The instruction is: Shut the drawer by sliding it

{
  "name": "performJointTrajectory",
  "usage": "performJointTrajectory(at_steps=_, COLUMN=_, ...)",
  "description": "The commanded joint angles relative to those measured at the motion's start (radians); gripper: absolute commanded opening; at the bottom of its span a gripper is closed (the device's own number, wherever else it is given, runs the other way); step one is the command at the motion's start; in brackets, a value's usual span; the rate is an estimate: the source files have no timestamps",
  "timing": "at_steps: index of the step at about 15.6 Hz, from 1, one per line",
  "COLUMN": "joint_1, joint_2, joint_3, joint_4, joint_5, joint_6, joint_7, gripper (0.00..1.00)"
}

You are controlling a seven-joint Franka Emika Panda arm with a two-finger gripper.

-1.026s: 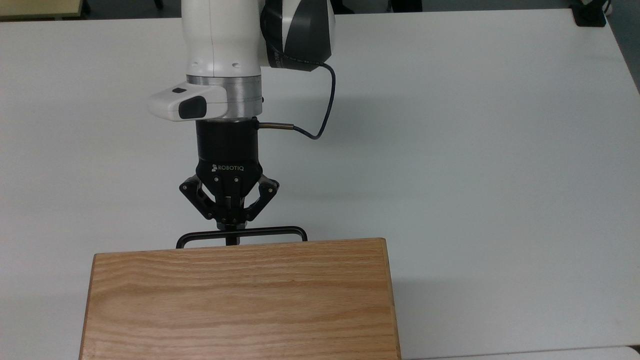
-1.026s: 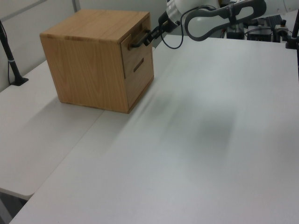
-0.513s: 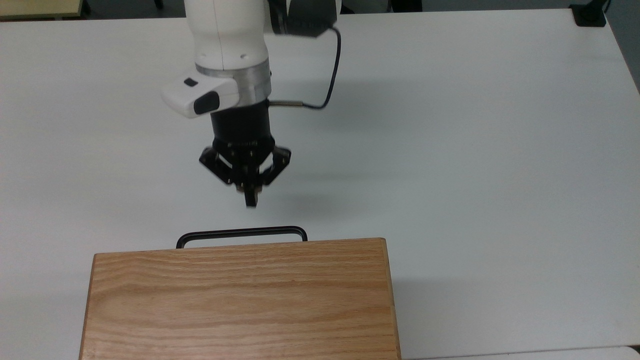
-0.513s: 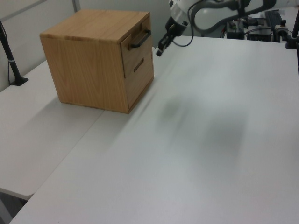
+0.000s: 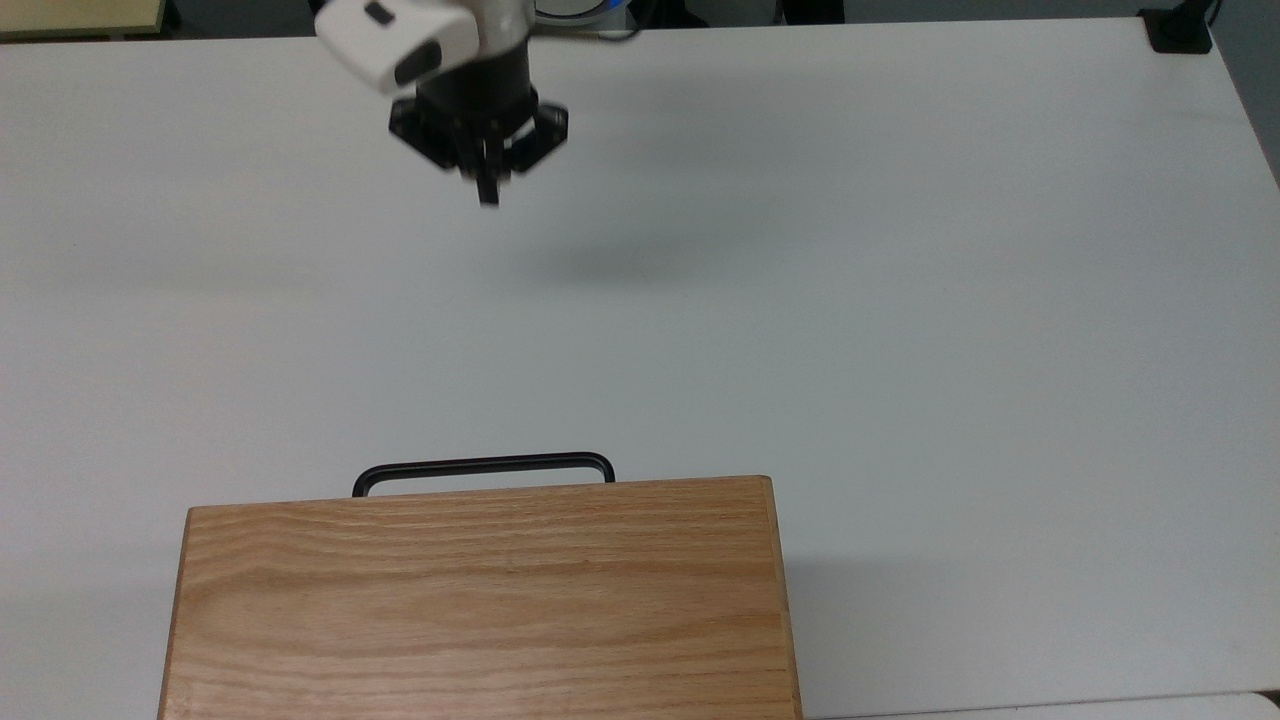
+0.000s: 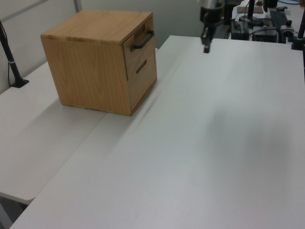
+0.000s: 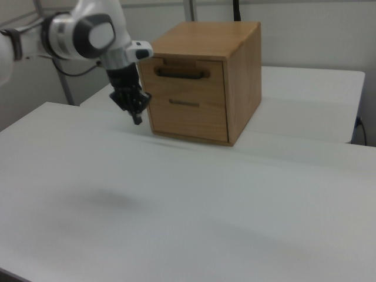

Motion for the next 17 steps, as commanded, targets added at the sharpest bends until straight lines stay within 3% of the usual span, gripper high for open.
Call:
performJointTrajectory(at_steps=1, joint_1=0.010, joint_2=-0.141, joint_3=0.024, joint_4=-0.101, joint_5=-0.043, joint_6=-0.103, joint_7=-0.014, gripper=0.00)
performJointTrajectory(at_steps=5, joint_1=0.010, joint_2=-0.227, joint_3=0.031, joint_4=-0.139, joint_5=-0.043, joint_6=-0.178, joint_7=-0.036, gripper=0.04)
performJointTrajectory(at_steps=9, joint_1=0.010, joint_2=-0.233, joint_3=0.031, joint_4=-0.138, joint_5=-0.032, joint_6=-0.178, joint_7=-0.019, gripper=0.11)
performJointTrajectory(at_steps=12, joint_1=0.008, joint_2=-0.233, joint_3=0.031, joint_4=-0.136, joint_5=-0.028, joint_6=-0.180, joint_7=-0.013, gripper=0.36)
performJointTrajectory(at_steps=15, joint_1=0.002, joint_2=-0.233, joint_3=0.029, joint_4=-0.135, joint_5=-0.028, joint_6=-0.174, joint_7=-0.013, gripper=0.98)
performJointTrajectory(at_steps=17, joint_1=-0.001, joint_2=-0.227, joint_3=0.029, joint_4=-0.132, joint_5=-0.028, joint_6=-0.161, joint_7=-0.013, gripper=1.00)
